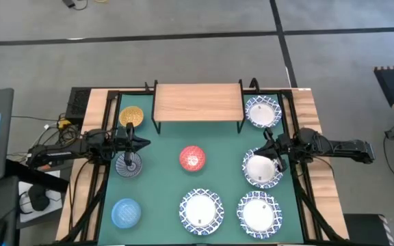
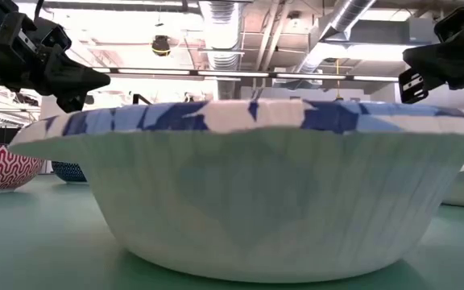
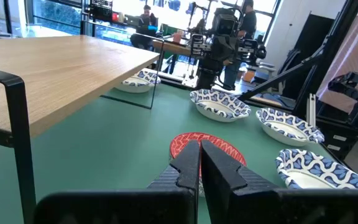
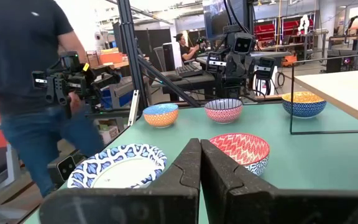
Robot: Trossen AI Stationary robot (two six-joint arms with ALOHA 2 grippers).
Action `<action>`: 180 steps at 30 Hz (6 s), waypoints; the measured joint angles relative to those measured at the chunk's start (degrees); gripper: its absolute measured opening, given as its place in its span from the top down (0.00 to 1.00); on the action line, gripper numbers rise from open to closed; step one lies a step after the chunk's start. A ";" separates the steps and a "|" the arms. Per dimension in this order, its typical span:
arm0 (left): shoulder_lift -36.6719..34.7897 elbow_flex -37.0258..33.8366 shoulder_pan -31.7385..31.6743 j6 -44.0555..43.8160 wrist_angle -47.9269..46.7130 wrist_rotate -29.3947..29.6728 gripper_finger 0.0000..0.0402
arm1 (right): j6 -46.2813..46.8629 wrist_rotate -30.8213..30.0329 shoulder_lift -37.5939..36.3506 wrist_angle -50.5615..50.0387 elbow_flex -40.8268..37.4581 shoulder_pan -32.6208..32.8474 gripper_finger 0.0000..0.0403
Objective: Place and stack bowls onto a shelf
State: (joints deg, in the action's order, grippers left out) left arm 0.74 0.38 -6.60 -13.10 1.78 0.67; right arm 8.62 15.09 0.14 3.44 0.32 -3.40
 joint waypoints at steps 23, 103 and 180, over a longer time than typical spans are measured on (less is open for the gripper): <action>0.00 0.15 -0.01 -20.09 6.80 24.02 1.00 | -0.01 0.00 -0.02 0.01 -0.01 0.00 0.94; 69.82 37.97 -62.26 -16.09 -43.53 8.15 0.98 | 38.61 -28.00 0.25 -0.02 0.50 -0.17 0.94; 82.51 88.17 -7.79 31.41 -36.42 43.67 1.00 | -19.62 -30.40 98.60 -27.40 100.02 -12.89 0.50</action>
State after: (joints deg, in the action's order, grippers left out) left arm 83.24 88.55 -14.40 18.31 -34.63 44.33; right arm -11.00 -15.30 98.74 -23.96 100.33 -16.29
